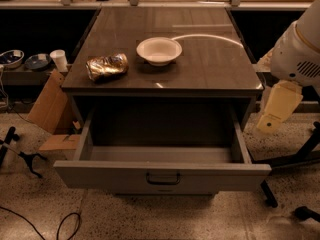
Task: Close top drawer
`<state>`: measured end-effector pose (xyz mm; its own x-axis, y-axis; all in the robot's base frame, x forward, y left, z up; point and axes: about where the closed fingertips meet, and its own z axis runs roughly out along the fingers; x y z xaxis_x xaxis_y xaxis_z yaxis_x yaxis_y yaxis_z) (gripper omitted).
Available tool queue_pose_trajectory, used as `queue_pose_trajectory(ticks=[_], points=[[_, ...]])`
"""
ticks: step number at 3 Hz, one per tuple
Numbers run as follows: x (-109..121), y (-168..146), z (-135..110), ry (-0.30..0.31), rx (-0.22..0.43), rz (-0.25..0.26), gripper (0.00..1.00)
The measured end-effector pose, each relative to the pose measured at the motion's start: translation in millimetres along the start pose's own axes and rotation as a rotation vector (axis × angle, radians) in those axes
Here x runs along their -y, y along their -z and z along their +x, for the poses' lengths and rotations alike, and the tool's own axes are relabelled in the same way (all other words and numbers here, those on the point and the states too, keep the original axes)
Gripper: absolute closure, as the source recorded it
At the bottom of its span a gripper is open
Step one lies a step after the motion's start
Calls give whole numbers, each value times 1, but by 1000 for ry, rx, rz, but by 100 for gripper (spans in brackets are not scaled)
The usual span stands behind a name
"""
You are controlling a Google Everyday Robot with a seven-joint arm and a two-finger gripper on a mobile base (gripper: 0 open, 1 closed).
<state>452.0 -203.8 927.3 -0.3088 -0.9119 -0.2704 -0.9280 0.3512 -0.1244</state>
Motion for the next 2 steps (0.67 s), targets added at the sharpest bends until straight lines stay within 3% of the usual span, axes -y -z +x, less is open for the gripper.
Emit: queue_pose_trajectory(ticks=[1,2], points=[[-1,-11,5,17,14,-23,0],[-8,-33,25,16,53,-77,0]])
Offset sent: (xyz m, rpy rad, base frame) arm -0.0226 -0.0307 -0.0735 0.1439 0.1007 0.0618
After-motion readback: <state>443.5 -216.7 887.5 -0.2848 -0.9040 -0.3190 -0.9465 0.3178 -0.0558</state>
